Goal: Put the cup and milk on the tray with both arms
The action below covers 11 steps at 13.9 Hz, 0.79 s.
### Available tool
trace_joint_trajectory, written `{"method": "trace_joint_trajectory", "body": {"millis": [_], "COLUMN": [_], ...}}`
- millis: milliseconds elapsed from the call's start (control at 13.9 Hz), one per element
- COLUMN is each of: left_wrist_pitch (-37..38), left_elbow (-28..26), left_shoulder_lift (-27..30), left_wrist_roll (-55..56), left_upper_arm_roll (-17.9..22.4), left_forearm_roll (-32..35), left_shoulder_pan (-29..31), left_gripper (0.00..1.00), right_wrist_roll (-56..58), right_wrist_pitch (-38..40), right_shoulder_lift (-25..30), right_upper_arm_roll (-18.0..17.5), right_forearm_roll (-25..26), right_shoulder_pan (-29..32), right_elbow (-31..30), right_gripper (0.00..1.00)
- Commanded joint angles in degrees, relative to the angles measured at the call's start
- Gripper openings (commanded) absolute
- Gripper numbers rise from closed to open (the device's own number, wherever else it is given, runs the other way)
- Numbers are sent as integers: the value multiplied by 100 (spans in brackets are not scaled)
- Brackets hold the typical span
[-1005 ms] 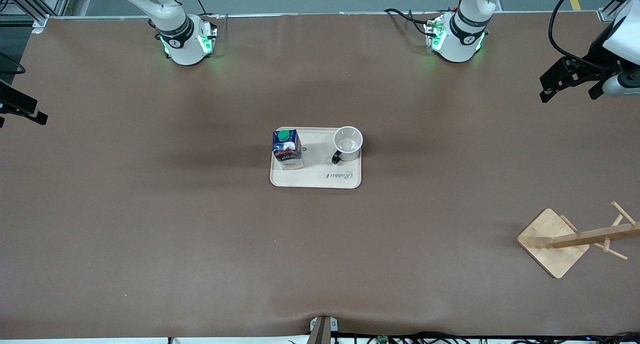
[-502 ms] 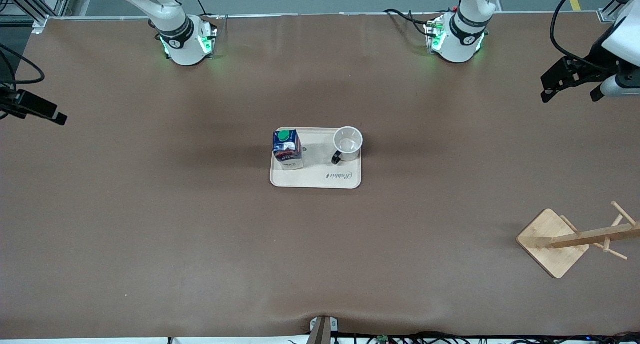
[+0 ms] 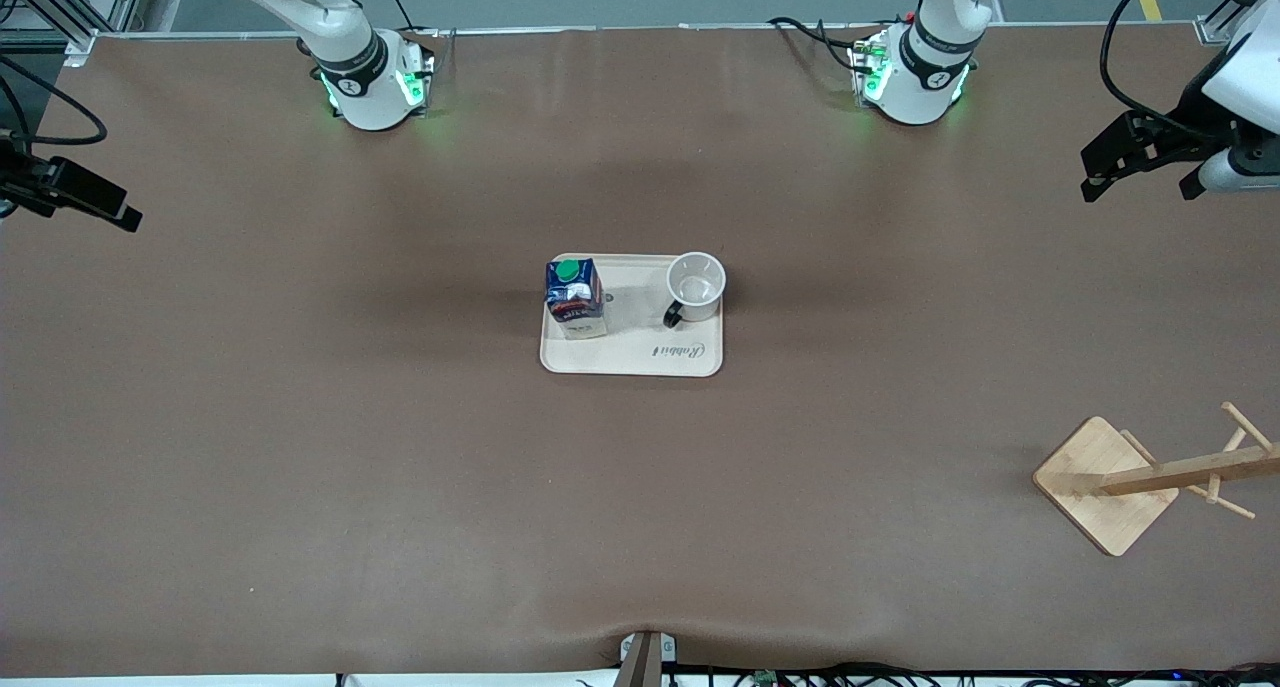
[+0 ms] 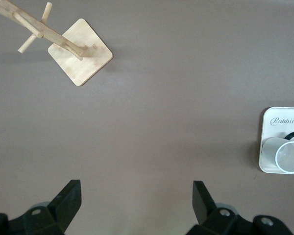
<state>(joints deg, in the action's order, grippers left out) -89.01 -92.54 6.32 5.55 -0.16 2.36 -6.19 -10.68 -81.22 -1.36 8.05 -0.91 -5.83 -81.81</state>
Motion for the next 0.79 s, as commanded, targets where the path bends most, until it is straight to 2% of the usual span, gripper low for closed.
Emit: {"method": "trace_joint_trajectory", "body": {"millis": [0,574,718], "left_wrist_pitch": [130,200,209], "left_elbow": [60,60,60], "left_shoulder_lift": [18,18,18], "left_wrist_roll": [-45,-98,-98], "left_upper_arm_roll": [42,33,34], "left_forearm_roll": [-95,-95,-95], "left_shoulder_pan": [-23,-14,-14], "left_gripper": [100,100,100], "right_wrist_roll": [-119,-40,13], "right_wrist_pitch": [-35,-52,-131], "right_shoulder_lift": [110,119,302], "right_upper_arm_roll": [-5,-13,-13], "right_forearm_roll": [144,74,74], "right_shoulder_pan": [38,-6,11], "right_elbow": [25,-72,-421], "right_gripper": [100,100,100]}}
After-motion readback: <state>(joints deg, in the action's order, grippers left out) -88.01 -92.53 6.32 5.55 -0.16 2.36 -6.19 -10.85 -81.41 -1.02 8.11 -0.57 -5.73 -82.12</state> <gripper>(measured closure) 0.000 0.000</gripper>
